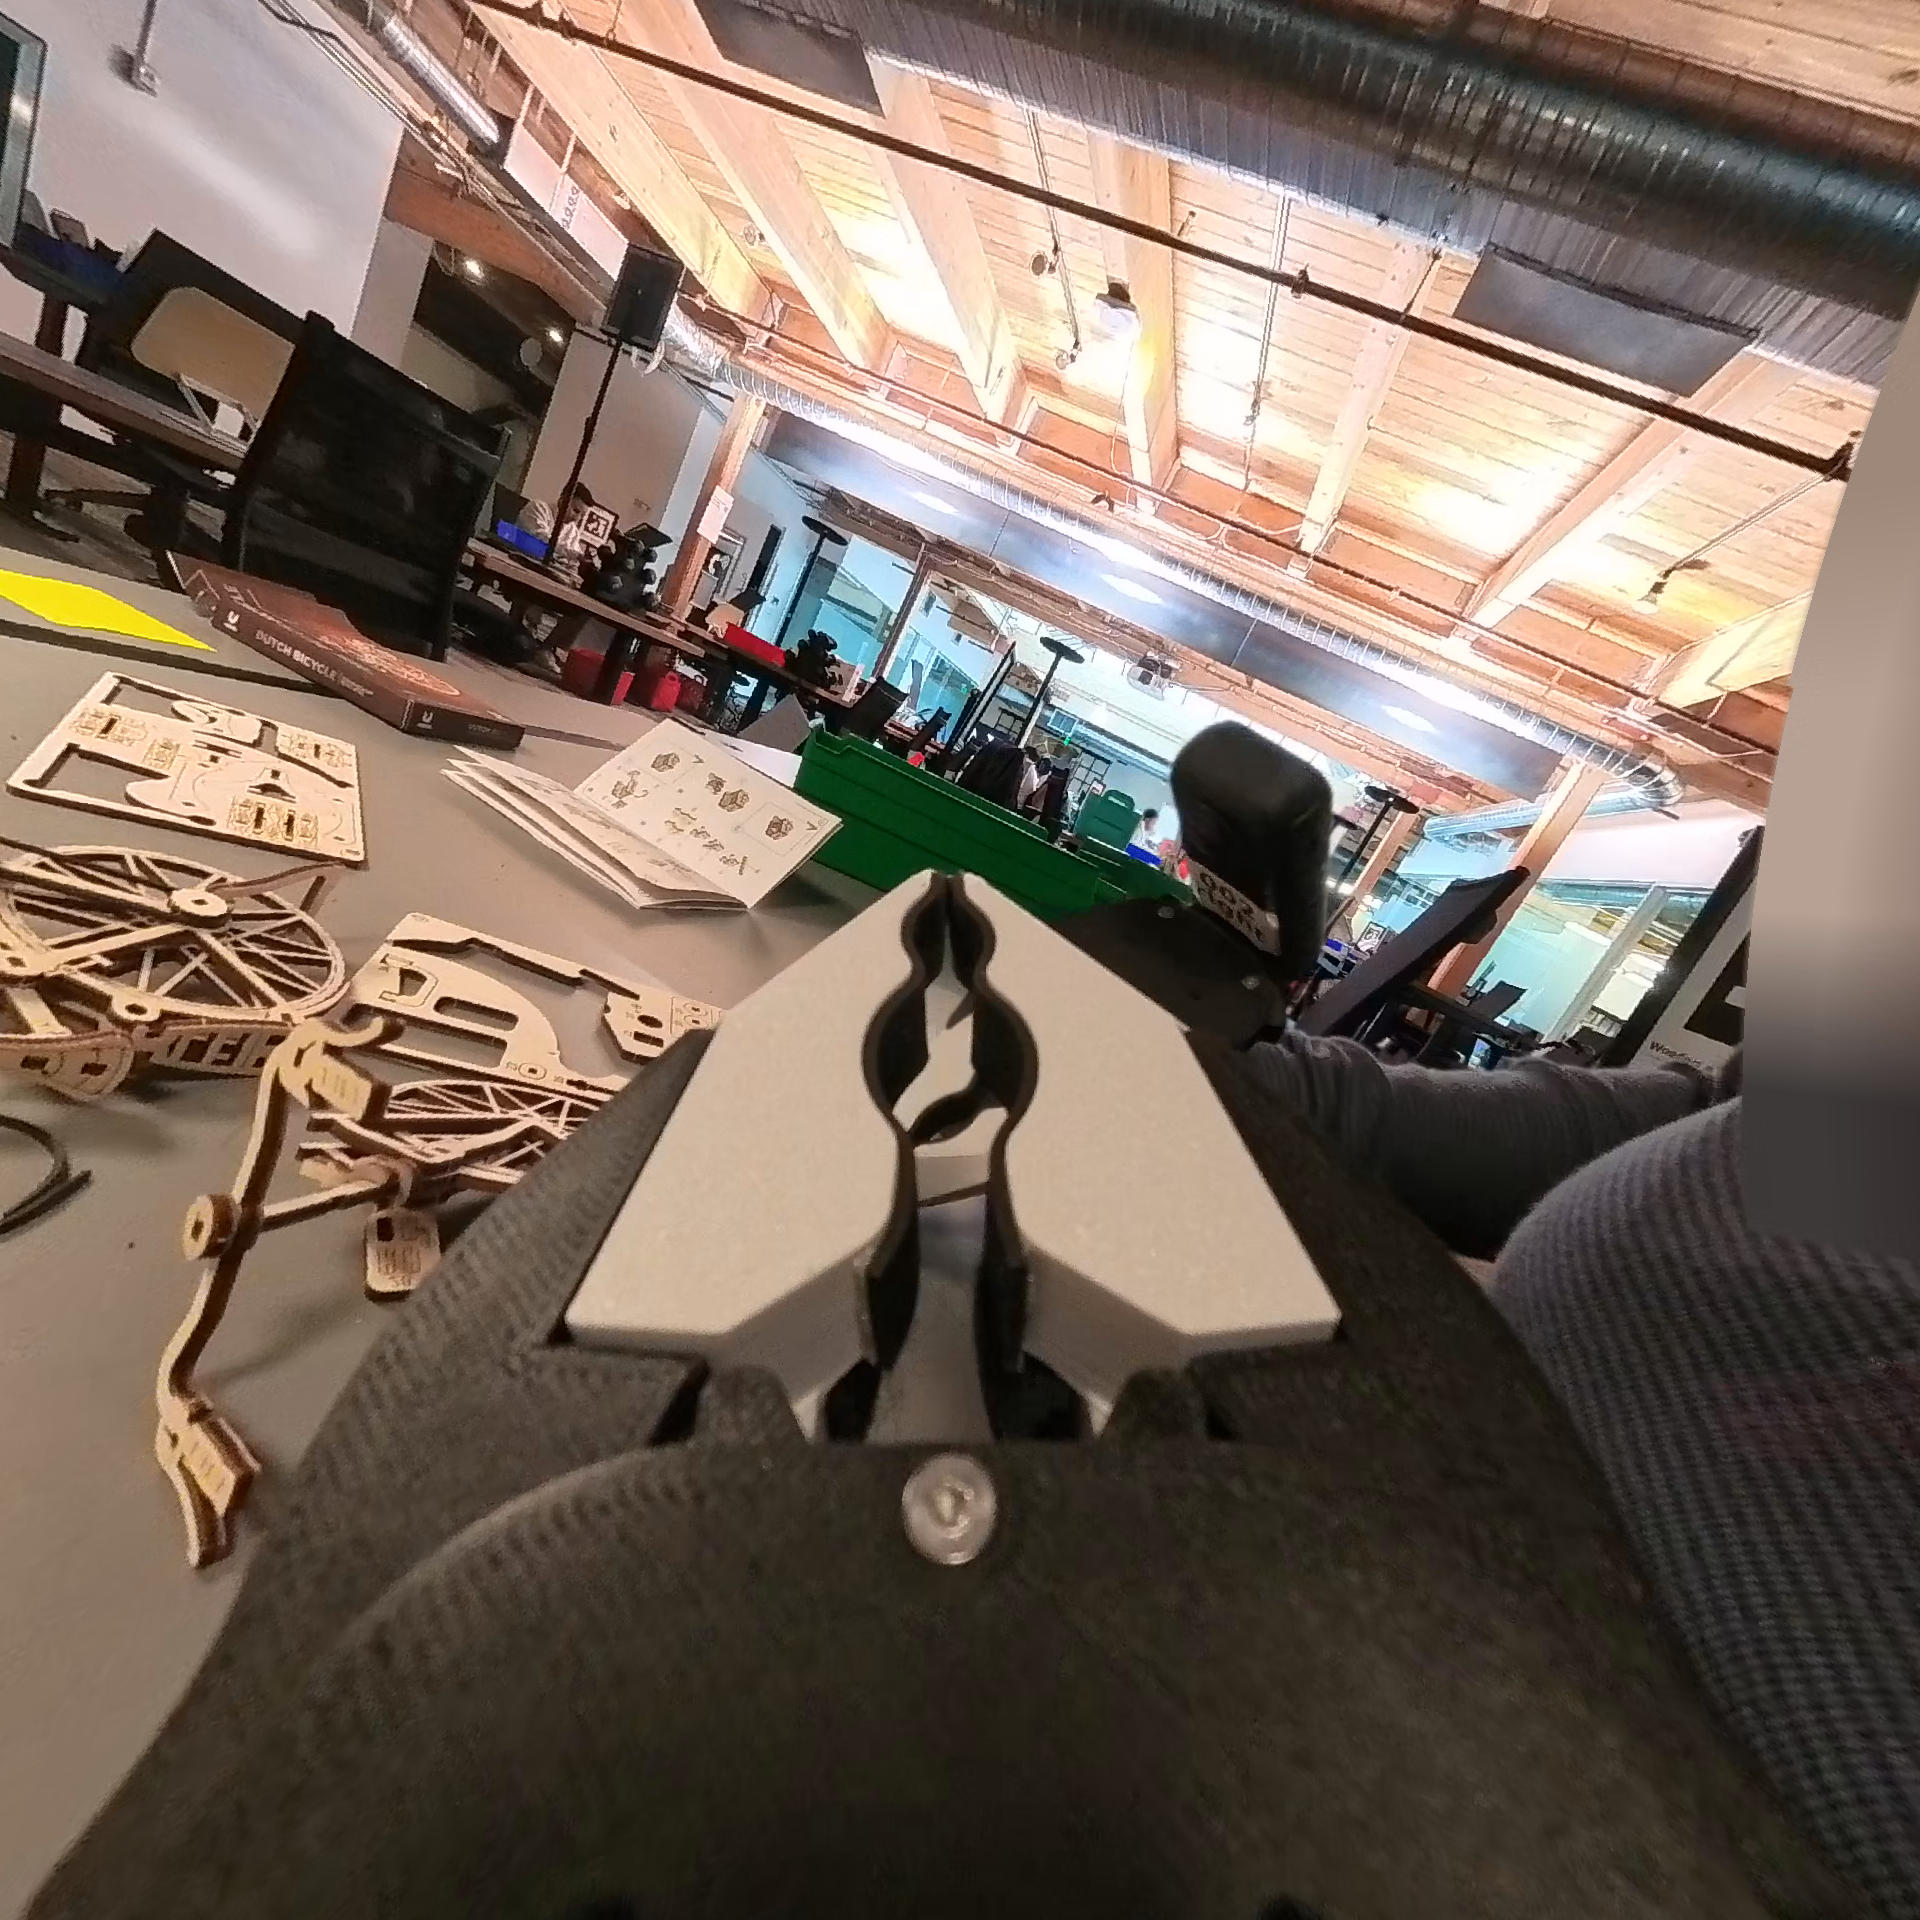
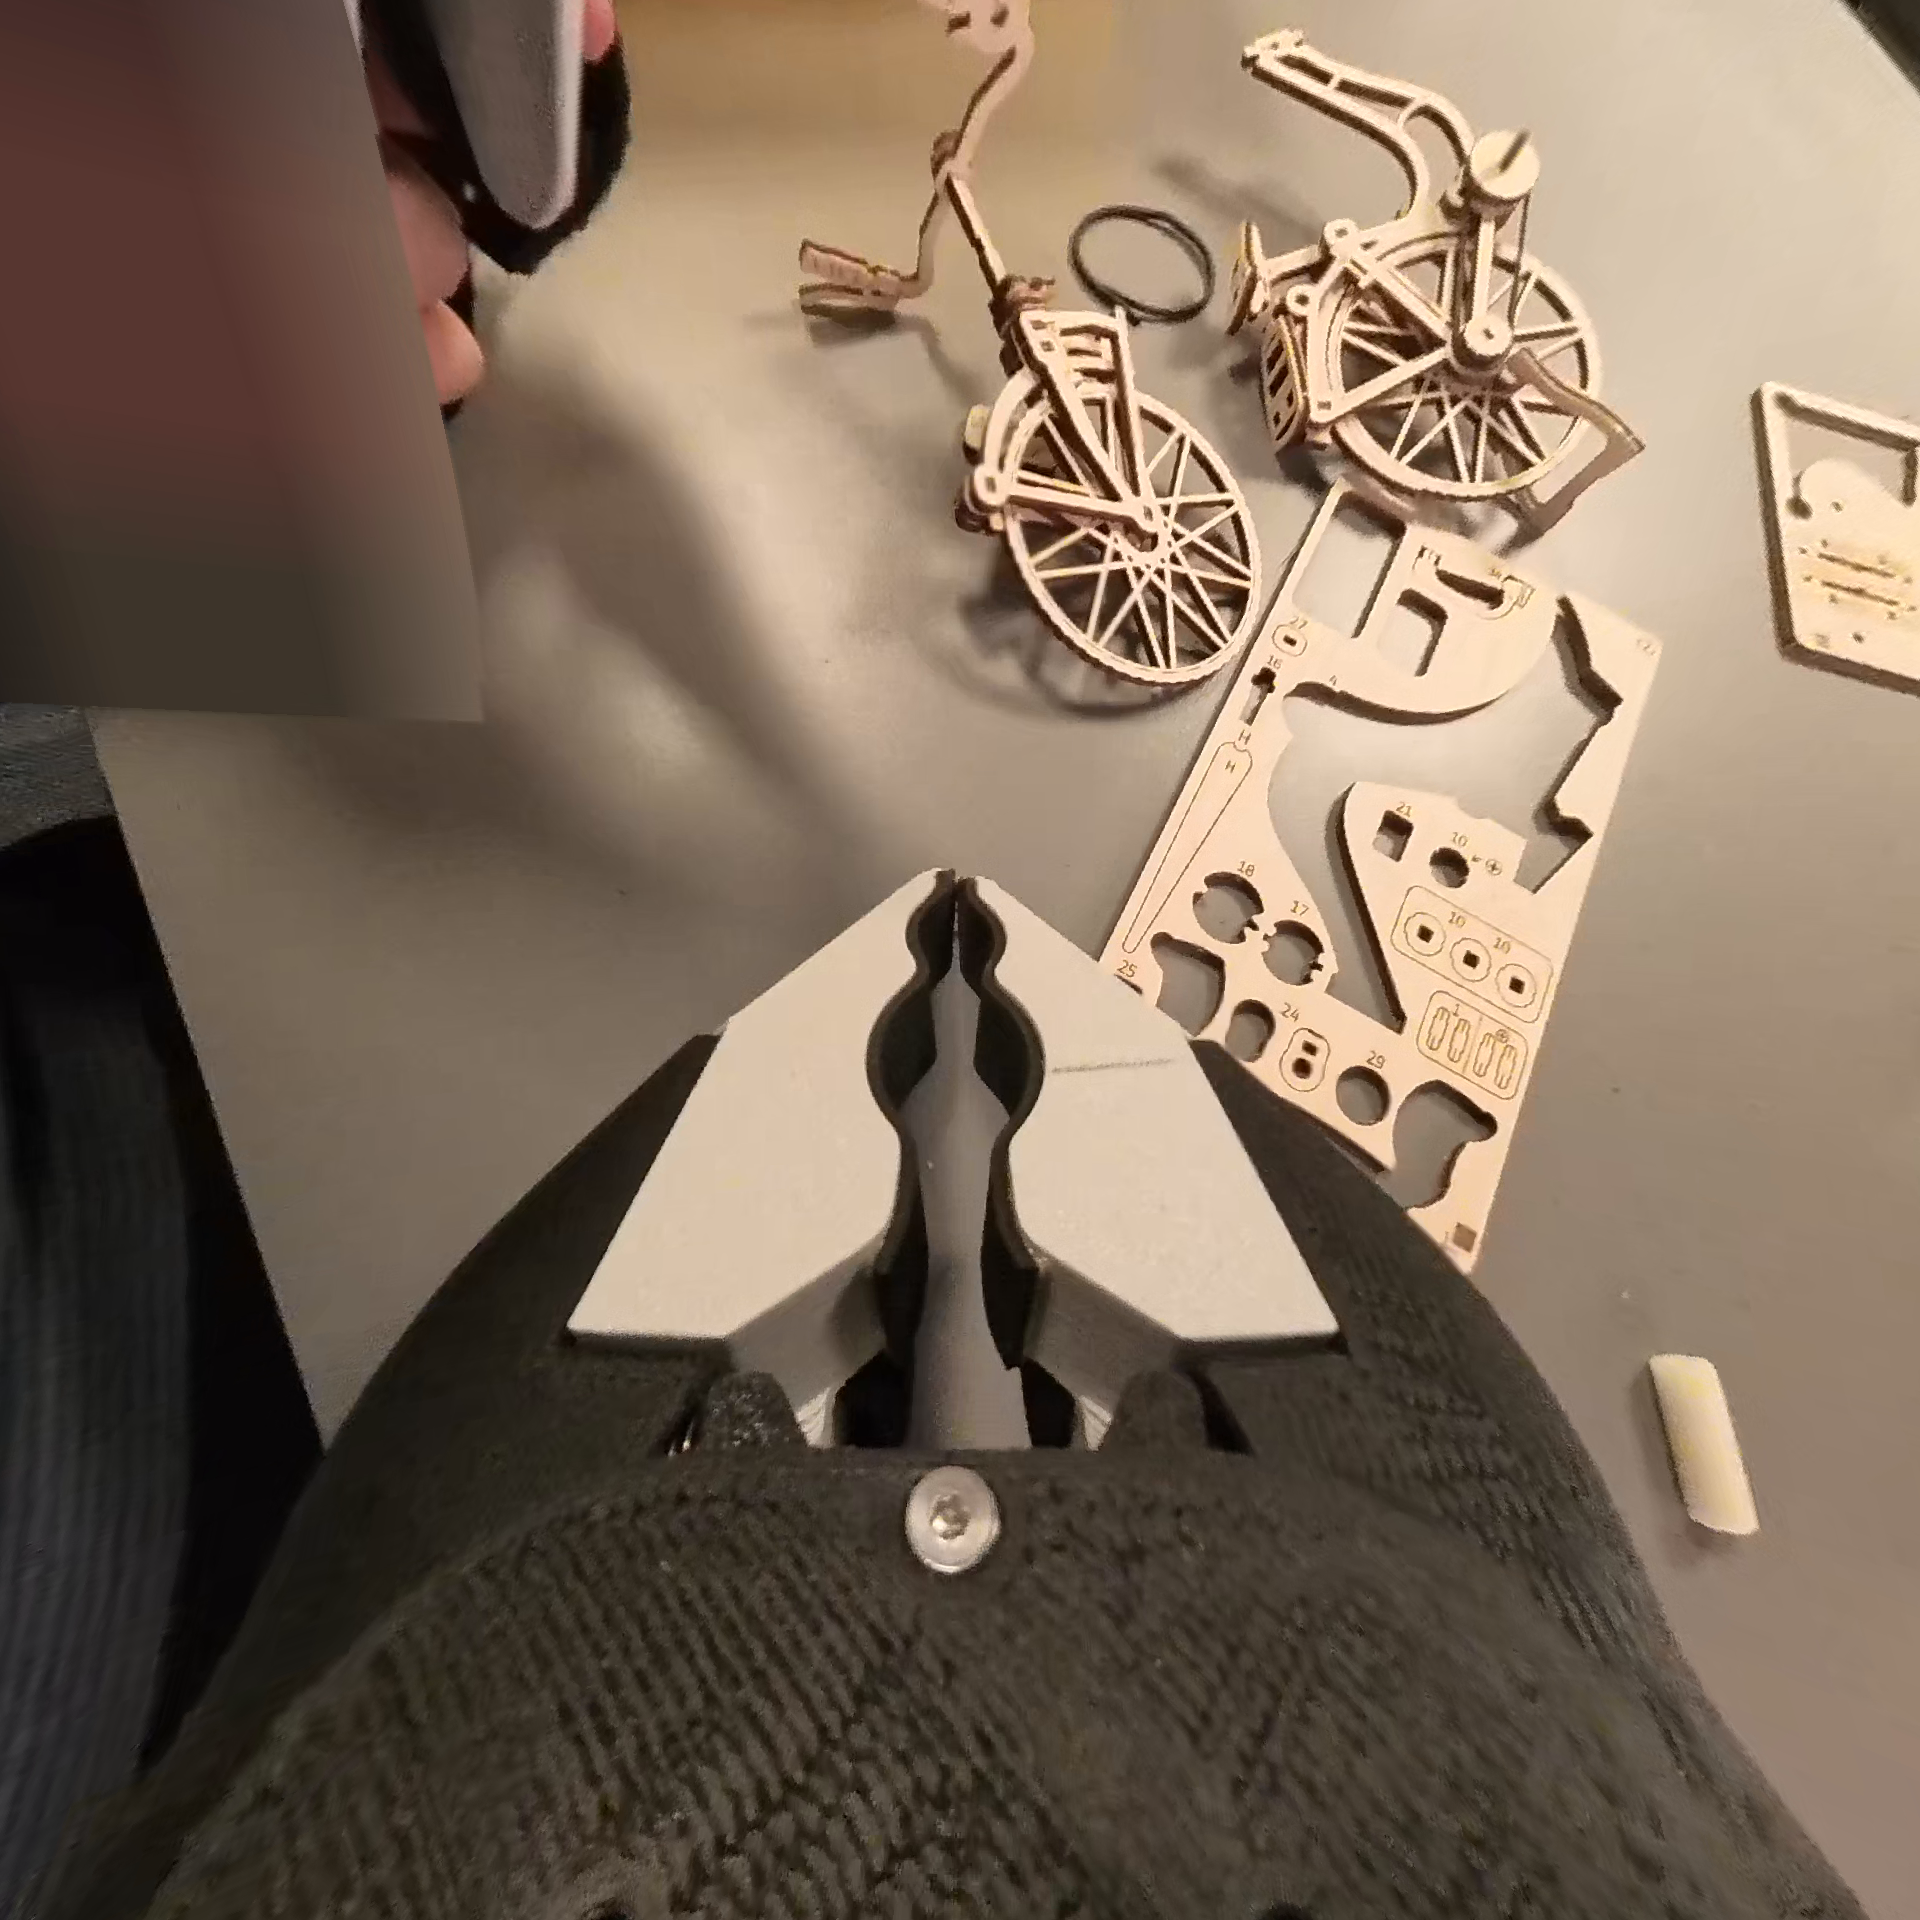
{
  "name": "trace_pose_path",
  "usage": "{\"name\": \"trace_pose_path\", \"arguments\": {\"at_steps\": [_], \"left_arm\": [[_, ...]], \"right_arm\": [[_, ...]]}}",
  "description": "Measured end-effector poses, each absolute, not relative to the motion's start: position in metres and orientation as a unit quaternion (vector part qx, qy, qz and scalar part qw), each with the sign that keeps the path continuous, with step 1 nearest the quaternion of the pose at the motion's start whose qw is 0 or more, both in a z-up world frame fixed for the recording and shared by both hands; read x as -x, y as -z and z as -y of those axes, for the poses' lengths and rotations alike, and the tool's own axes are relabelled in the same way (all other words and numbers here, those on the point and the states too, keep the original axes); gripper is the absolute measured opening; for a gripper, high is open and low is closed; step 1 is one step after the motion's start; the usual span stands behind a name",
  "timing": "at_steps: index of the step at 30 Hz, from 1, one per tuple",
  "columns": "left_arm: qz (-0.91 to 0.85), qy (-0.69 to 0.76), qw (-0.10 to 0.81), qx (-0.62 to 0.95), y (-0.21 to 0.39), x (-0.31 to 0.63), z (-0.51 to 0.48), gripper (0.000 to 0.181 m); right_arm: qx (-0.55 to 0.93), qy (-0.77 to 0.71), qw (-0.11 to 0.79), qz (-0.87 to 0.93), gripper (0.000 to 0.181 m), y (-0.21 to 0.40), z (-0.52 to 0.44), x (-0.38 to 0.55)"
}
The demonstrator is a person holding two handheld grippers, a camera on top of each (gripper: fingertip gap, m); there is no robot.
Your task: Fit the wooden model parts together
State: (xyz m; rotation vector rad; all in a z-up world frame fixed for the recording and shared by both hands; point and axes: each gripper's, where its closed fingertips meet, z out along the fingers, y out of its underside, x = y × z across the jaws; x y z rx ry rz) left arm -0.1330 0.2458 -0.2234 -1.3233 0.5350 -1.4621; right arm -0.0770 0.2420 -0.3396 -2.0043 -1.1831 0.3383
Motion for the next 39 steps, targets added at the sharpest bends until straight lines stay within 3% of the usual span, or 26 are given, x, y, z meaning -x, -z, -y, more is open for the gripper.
{"name": "trace_pose_path", "arguments": {"at_steps": [6,29,35,39], "left_arm": [[-0.223,0.611,0.522,0.551,0.223,0.133,-0.246,0.0],[-0.222,0.612,0.518,0.554,0.224,0.133,-0.247,0.0],[-0.223,0.611,0.521,0.552,0.223,0.134,-0.246,0.0],[-0.221,0.612,0.521,0.552,0.223,0.134,-0.247,0.0]], "right_arm": [[0.813,-0.194,0.369,0.408,0.0,0.34,-0.243,0.077],[0.786,-0.19,0.392,0.439,0.0,0.34,-0.233,0.058],[0.762,-0.308,0.459,0.336,0.0,0.298,-0.244,0.075],[0.776,-0.283,0.442,0.35,0.0,0.309,-0.245,0.07]]}}
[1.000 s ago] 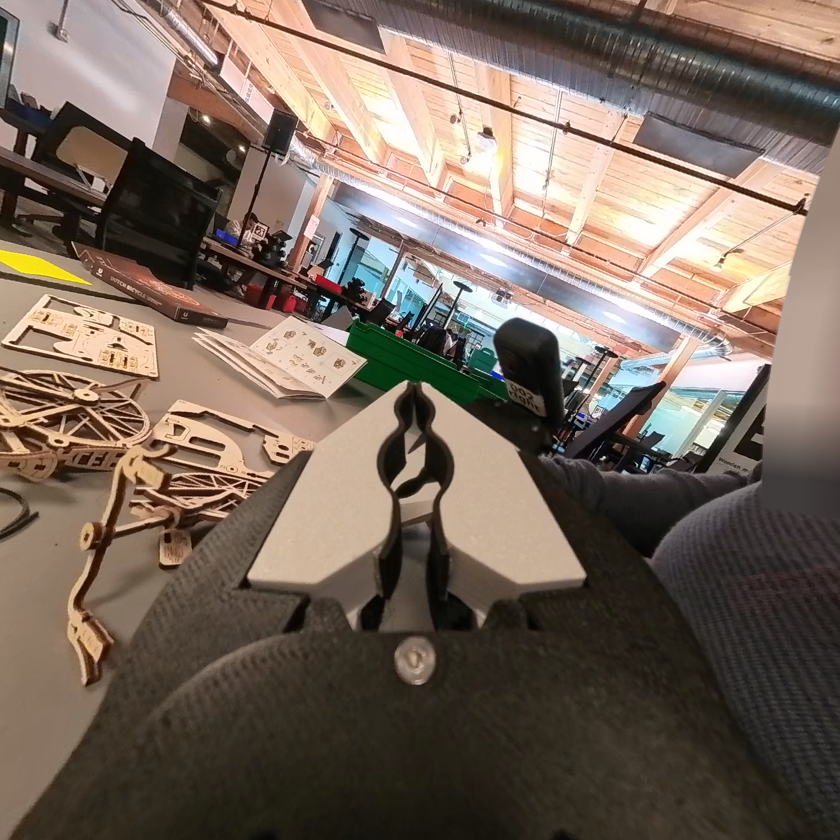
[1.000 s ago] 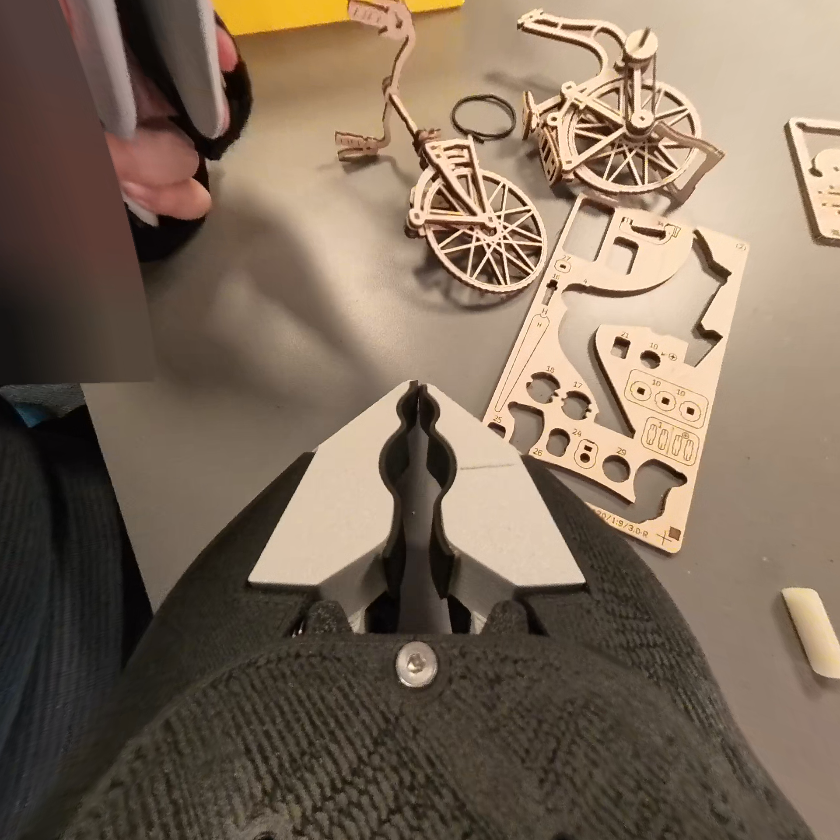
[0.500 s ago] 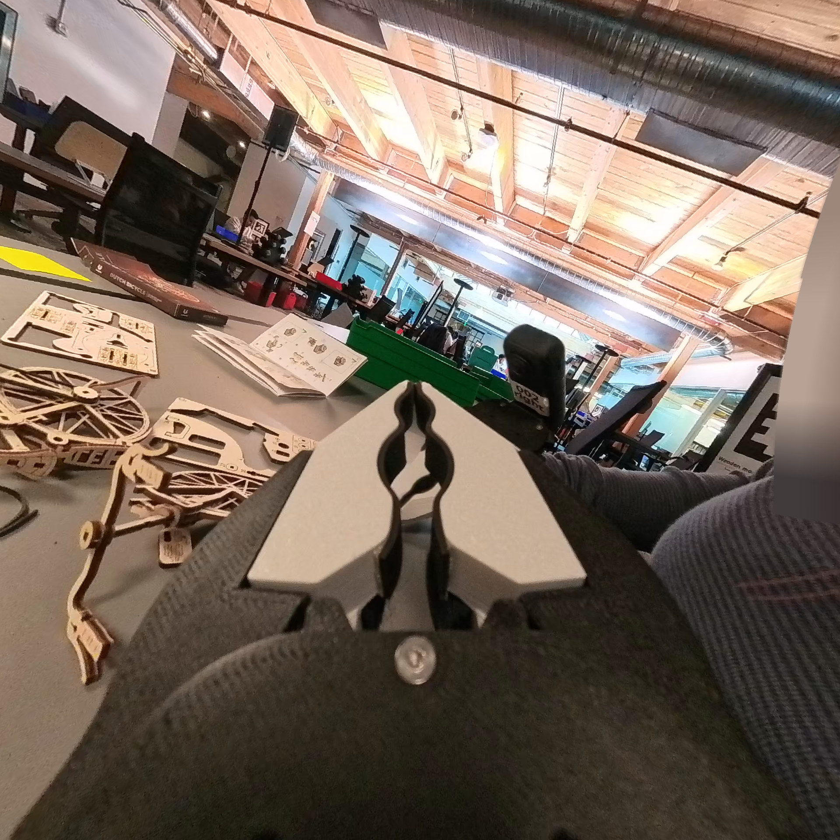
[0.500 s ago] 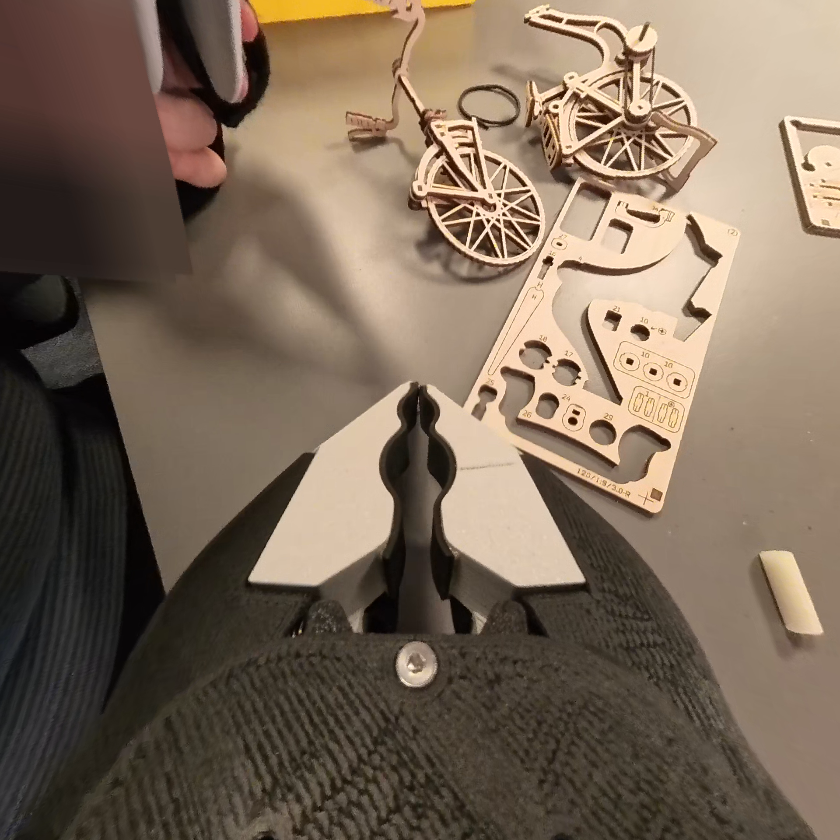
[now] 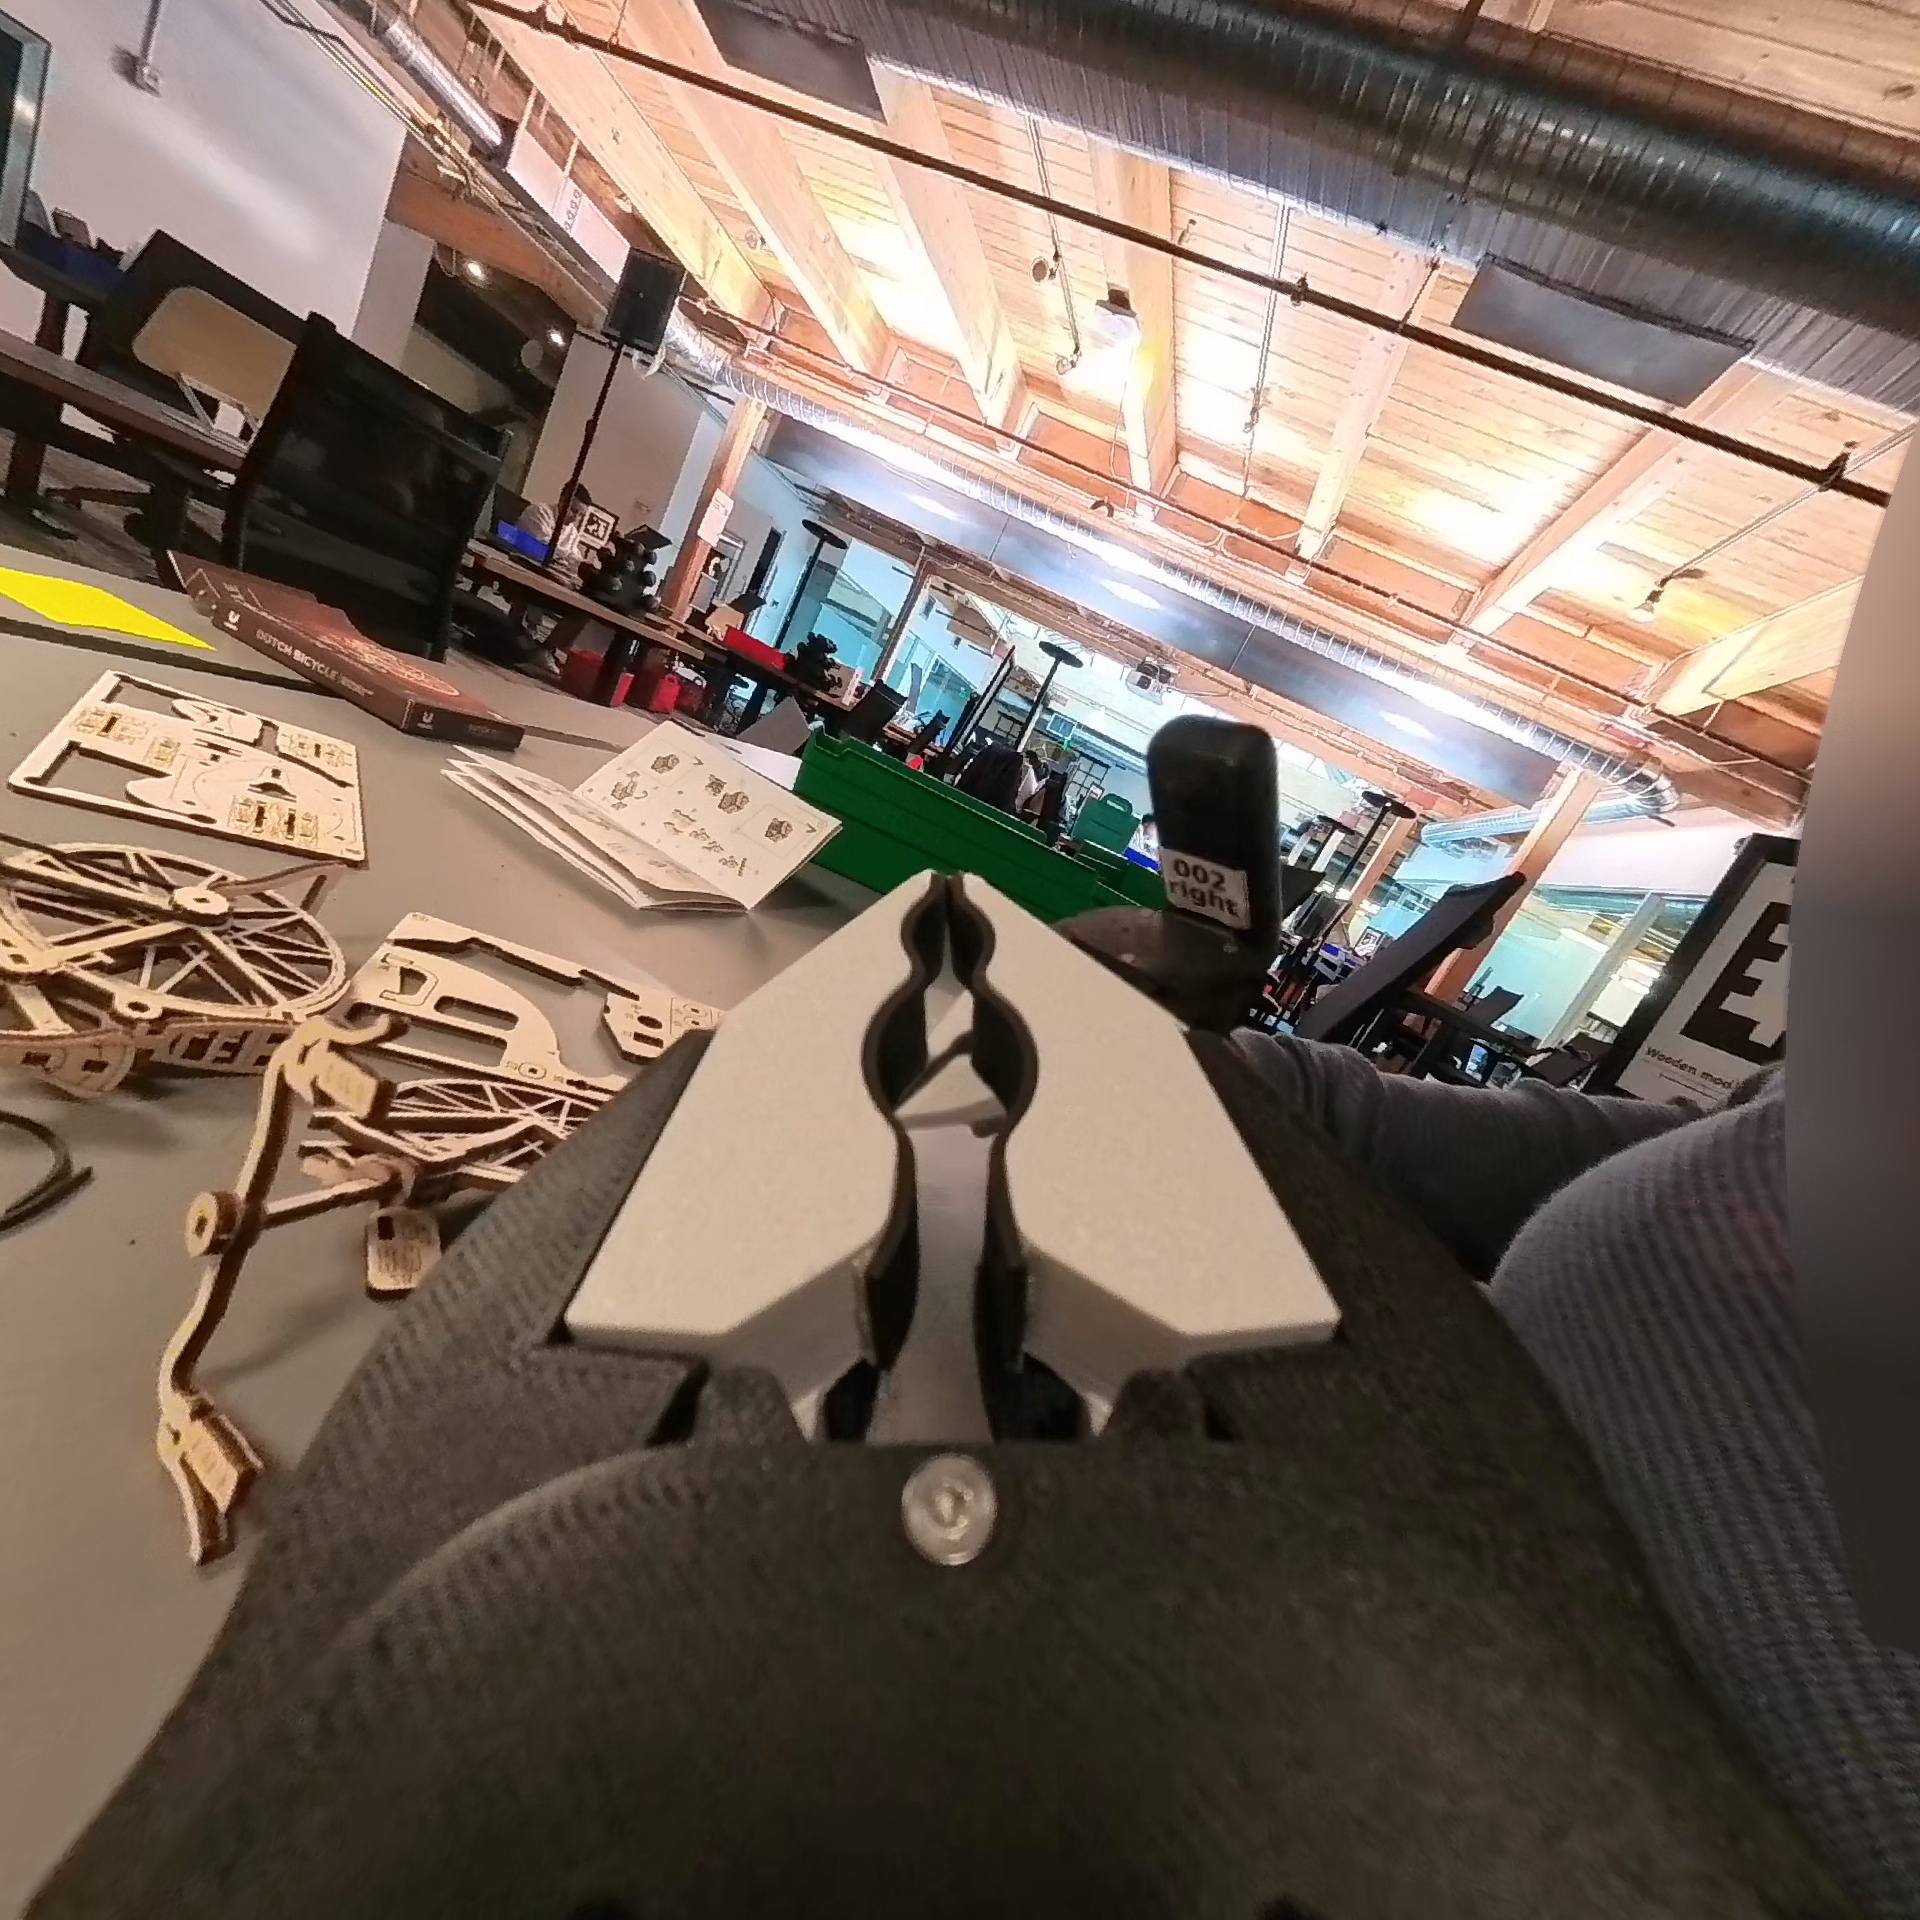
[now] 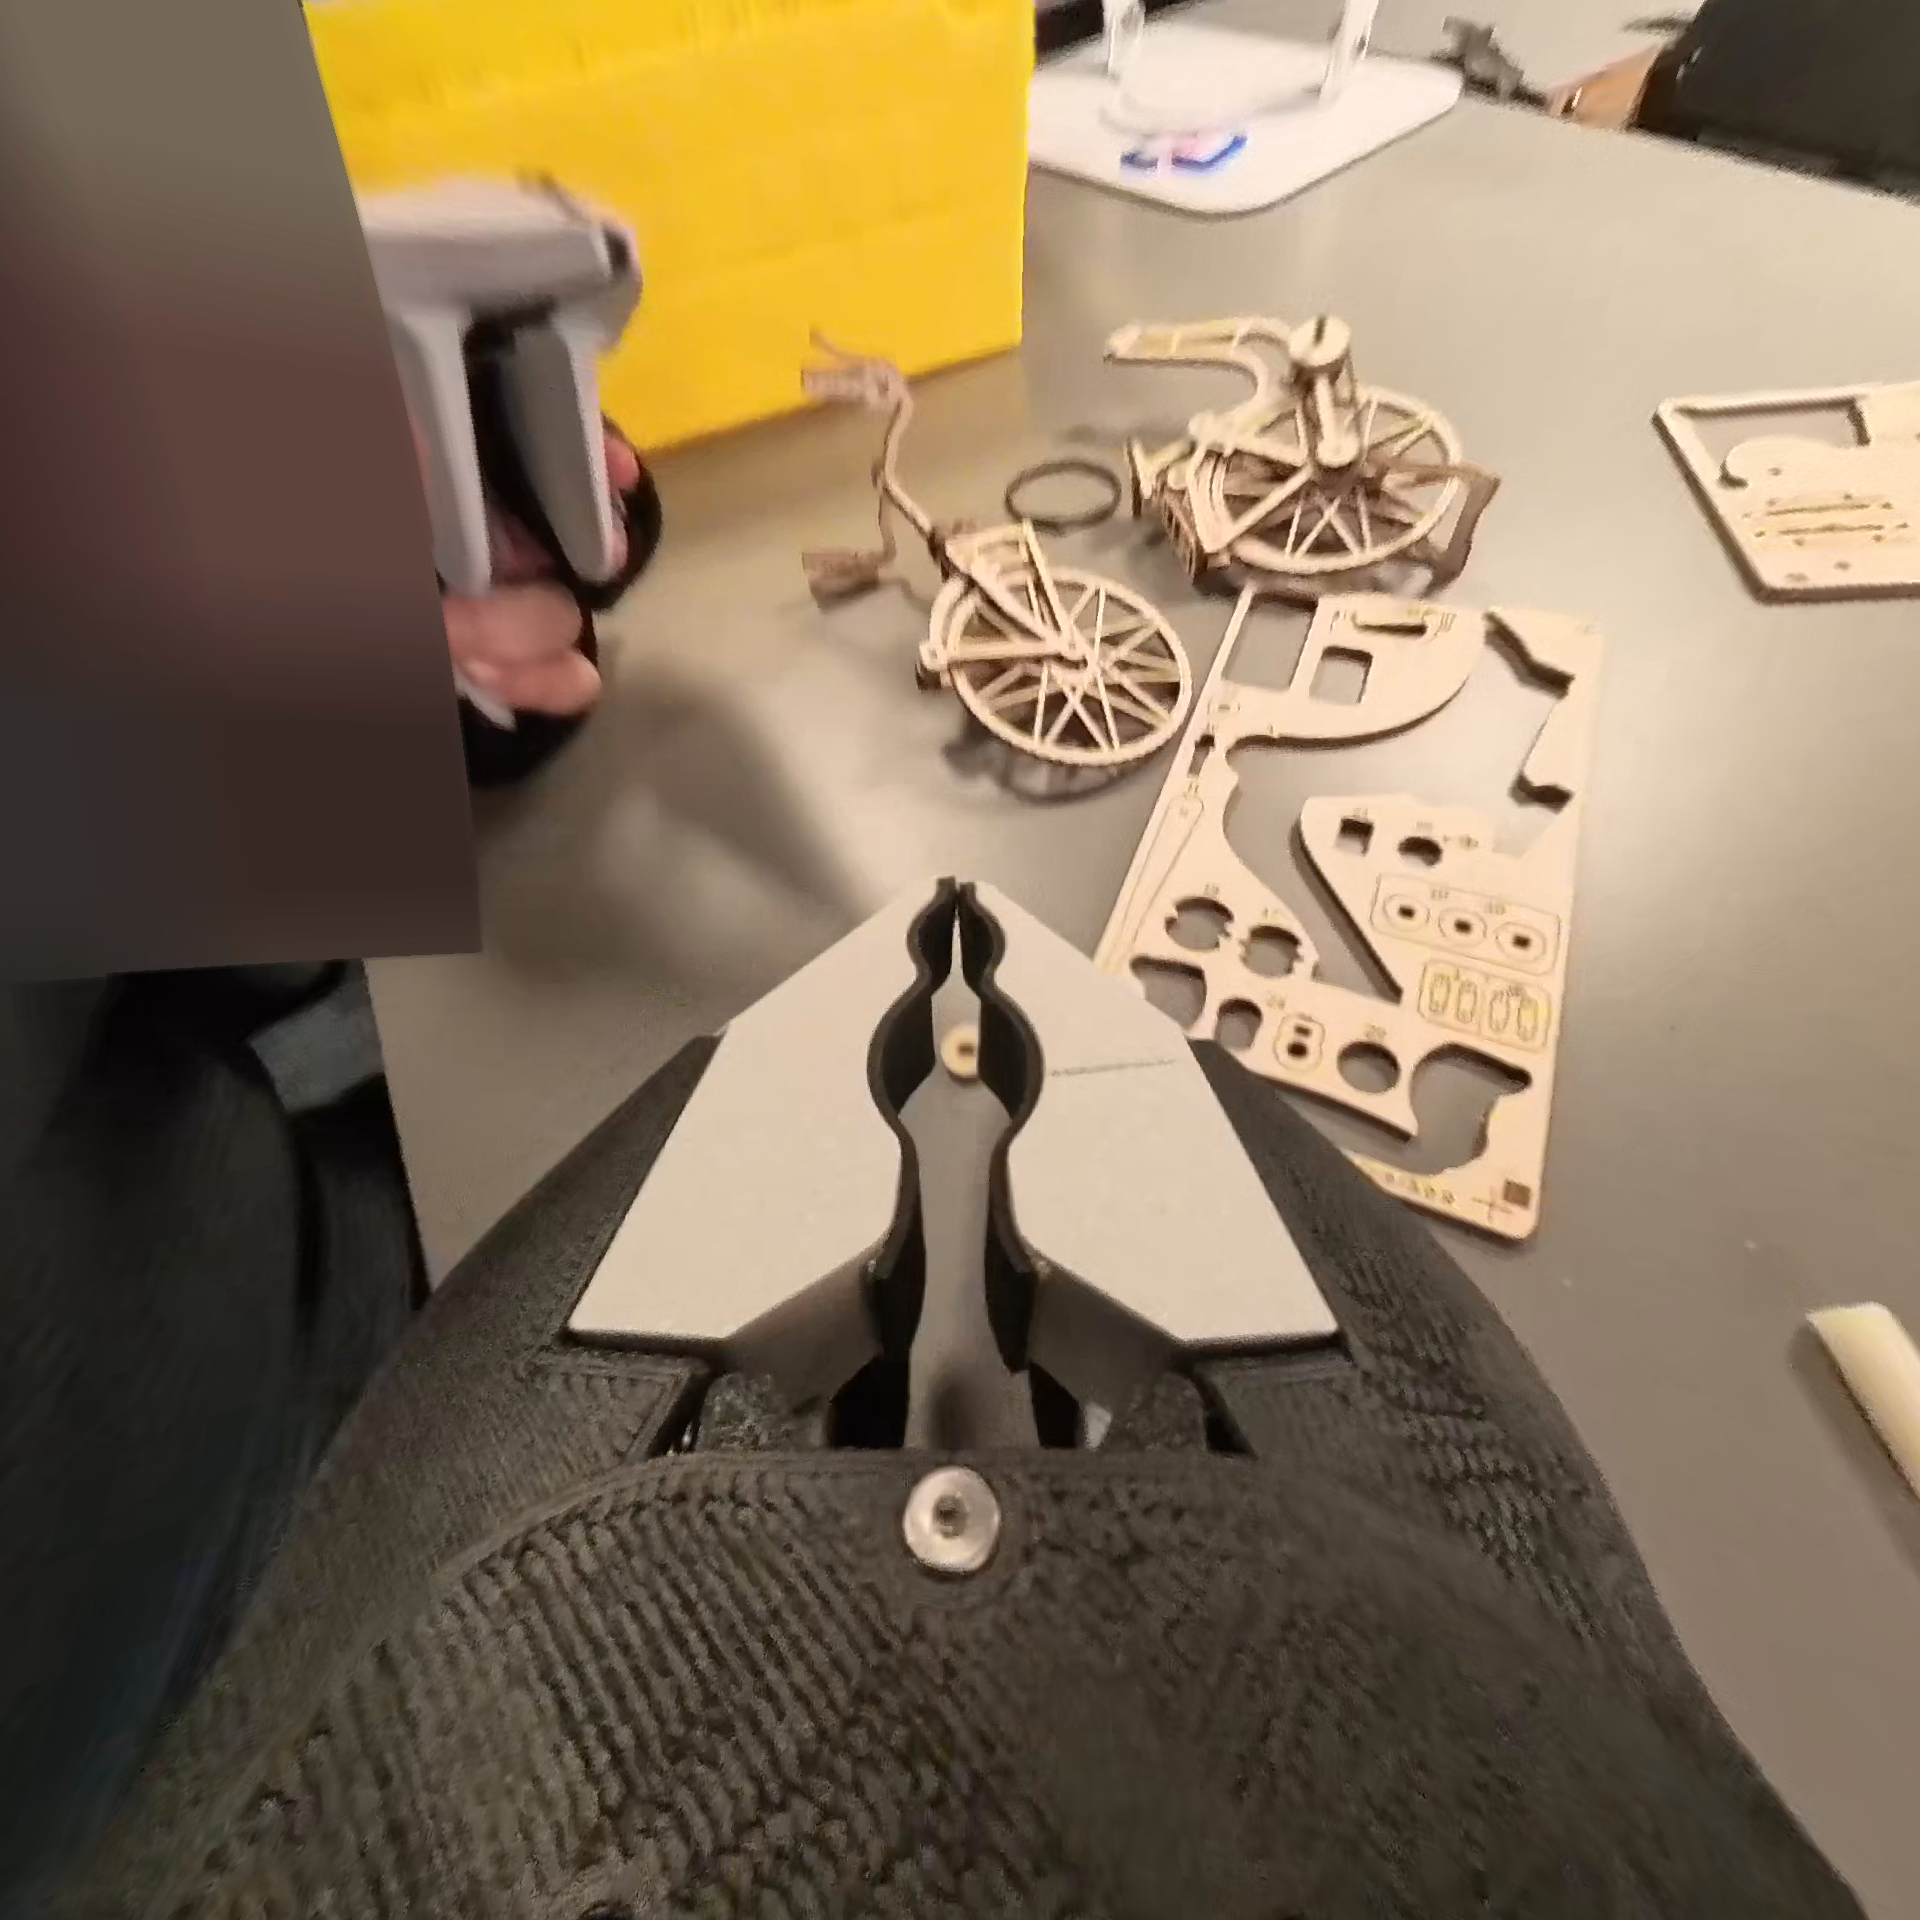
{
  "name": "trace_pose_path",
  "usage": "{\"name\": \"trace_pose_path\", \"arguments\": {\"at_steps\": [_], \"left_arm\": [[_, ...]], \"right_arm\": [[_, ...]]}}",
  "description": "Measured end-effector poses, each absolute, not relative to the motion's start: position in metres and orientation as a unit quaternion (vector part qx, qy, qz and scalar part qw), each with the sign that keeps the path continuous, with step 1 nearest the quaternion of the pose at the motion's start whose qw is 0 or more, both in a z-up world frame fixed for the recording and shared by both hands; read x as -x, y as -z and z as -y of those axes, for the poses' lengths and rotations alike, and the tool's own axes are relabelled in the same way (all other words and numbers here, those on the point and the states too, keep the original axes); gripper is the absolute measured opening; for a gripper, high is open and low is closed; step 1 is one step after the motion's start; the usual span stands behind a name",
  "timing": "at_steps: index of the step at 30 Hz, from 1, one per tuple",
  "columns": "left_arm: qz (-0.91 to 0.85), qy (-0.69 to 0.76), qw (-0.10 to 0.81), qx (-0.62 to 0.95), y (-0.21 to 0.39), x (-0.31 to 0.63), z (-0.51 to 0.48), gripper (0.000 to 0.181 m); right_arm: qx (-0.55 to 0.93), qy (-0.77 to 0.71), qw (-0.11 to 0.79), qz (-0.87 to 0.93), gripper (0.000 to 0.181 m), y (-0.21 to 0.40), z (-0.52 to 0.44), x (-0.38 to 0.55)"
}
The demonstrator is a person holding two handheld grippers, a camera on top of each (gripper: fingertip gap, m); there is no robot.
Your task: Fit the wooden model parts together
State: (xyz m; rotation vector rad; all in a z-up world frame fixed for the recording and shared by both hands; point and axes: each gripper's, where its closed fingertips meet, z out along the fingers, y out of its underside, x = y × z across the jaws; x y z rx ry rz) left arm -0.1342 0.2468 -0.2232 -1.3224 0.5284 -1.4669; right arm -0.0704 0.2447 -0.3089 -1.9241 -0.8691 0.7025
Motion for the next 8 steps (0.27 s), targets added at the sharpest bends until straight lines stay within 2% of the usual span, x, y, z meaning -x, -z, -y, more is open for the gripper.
{"name": "trace_pose_path", "arguments": {"at_steps": [8], "left_arm": [[-0.223,0.61,0.523,0.552,0.223,0.134,-0.246,0.0]], "right_arm": [[0.796,-0.207,0.388,0.415,0.0,0.337,-0.233,0.058]]}}
